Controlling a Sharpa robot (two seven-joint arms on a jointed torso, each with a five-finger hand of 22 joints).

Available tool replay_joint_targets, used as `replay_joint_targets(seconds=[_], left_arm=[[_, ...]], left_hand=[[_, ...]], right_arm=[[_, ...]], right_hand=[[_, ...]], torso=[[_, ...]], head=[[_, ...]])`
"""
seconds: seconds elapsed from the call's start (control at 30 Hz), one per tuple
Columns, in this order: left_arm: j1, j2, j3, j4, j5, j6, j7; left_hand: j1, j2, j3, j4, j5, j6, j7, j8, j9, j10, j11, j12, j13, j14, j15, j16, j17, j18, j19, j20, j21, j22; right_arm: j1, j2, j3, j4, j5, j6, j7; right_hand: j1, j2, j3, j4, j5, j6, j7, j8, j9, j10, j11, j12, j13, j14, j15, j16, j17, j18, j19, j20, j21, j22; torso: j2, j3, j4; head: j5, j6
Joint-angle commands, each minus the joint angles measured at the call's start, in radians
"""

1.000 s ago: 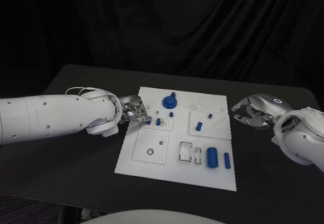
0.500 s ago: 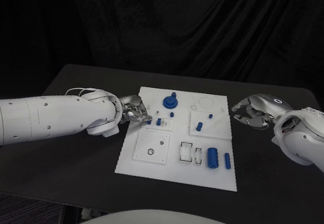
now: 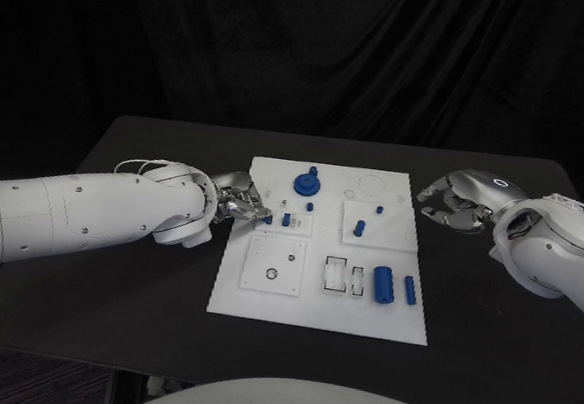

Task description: Assemble the parts on the task board

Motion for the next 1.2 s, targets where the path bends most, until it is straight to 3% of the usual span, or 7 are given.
replay_joint_targets(seconds=[0.03, 0.57, 0.9, 1.03, 1.2], left_arm=[[-0.003, -0.002, 0.0, 0.001, 0.001, -0.005, 0.01], [-0.006, 0.001, 0.0, 0.006, 0.001, 0.01, 0.009], [-0.007, 0.007, 0.0, 0.0, 0.001, 0.018, 0.006], [-0.007, 0.007, 0.0, -0.001, 0.001, 0.019, 0.007], [-0.007, 0.009, 0.0, -0.003, 0.001, 0.018, 0.013]], left_hand=[[-0.008, -0.002, 0.007, 0.002, -0.005, -0.004, -0.006, -0.003, 0.001, 0.106, 0.001, 0.003, 0.262, 0.102, -0.001, 0.003, 0.263, 0.018, -0.005, -0.002, -0.006, 0.192], [-0.009, -0.002, 0.007, 0.002, -0.005, -0.005, -0.005, -0.003, 0.001, 0.106, 0.001, 0.003, 0.262, 0.102, 0.0, 0.003, 0.263, 0.018, -0.007, -0.002, -0.007, 0.192], [-0.013, -0.005, 0.008, 0.001, -0.027, -0.007, -0.004, -0.006, 0.0, 0.106, 0.003, 0.003, 0.262, 0.102, 0.001, 0.003, 0.263, 0.019, -0.008, 0.0, -0.01, 0.191], [-0.03, -0.002, 0.004, 0.014, -0.06, -0.007, -0.001, -0.01, -0.003, 0.106, 0.005, 0.003, 0.262, 0.102, 0.004, 0.003, 0.263, 0.019, -0.009, 0.002, -0.012, 0.192], [-0.074, 0.002, -0.03, 0.062, -0.132, -0.007, 0.005, -0.021, -0.012, 0.106, 0.011, 0.003, 0.262, 0.102, 0.009, 0.003, 0.263, 0.019, -0.009, 0.007, -0.014, 0.194]], right_arm=[[-0.003, 0.0, 0.001, 0.0, -0.002, 0.006, -0.012], [-0.003, 0.002, 0.001, -0.001, -0.002, 0.006, -0.012], [-0.004, 0.003, 0.001, -0.002, -0.002, 0.008, -0.012], [-0.004, 0.003, 0.001, -0.002, -0.002, 0.008, -0.011], [-0.005, 0.004, 0.001, -0.002, -0.002, 0.008, -0.011]], right_hand=[[-0.005, 0.0, 0.005, -0.001, 0.007, 0.005, 0.002, -0.005, -0.001, 0.086, 0.004, -0.007, 0.244, 0.101, 0.002, -0.005, 0.252, 0.006, 0.005, 0.002, -0.004, 0.192], [-0.005, 0.0, 0.005, -0.001, 0.007, 0.005, 0.002, -0.005, -0.001, 0.086, 0.004, -0.007, 0.244, 0.101, 0.002, -0.005, 0.252, 0.006, 0.005, 0.002, -0.004, 0.192], [-0.006, 0.0, 0.007, -0.002, 0.007, 0.006, 0.003, -0.005, -0.001, 0.086, 0.004, -0.007, 0.243, 0.101, 0.002, -0.005, 0.252, 0.006, 0.005, 0.001, -0.004, 0.192], [-0.006, 0.0, 0.007, -0.002, 0.007, 0.006, 0.003, -0.005, -0.001, 0.086, 0.004, -0.007, 0.243, 0.101, 0.002, -0.005, 0.252, 0.006, 0.005, 0.001, -0.004, 0.192], [-0.006, 0.0, 0.007, -0.002, 0.007, 0.006, 0.003, -0.005, -0.001, 0.086, 0.004, -0.007, 0.243, 0.101, 0.002, -0.005, 0.252, 0.006, 0.005, 0.001, -0.004, 0.192]], torso=[[0.0, -0.0005, 0.0005], [-0.001, 0.0007, 0.0002], [0.001, 0.0003, -0.0015], [0.0, 0.0004, -0.0009], [0.0, 0.001, -0.0005]], head=[[0.001, 0.0], [0.002, 0.0], [0.004, 0.0], [0.005, 0.0], [0.005, 0.0]])
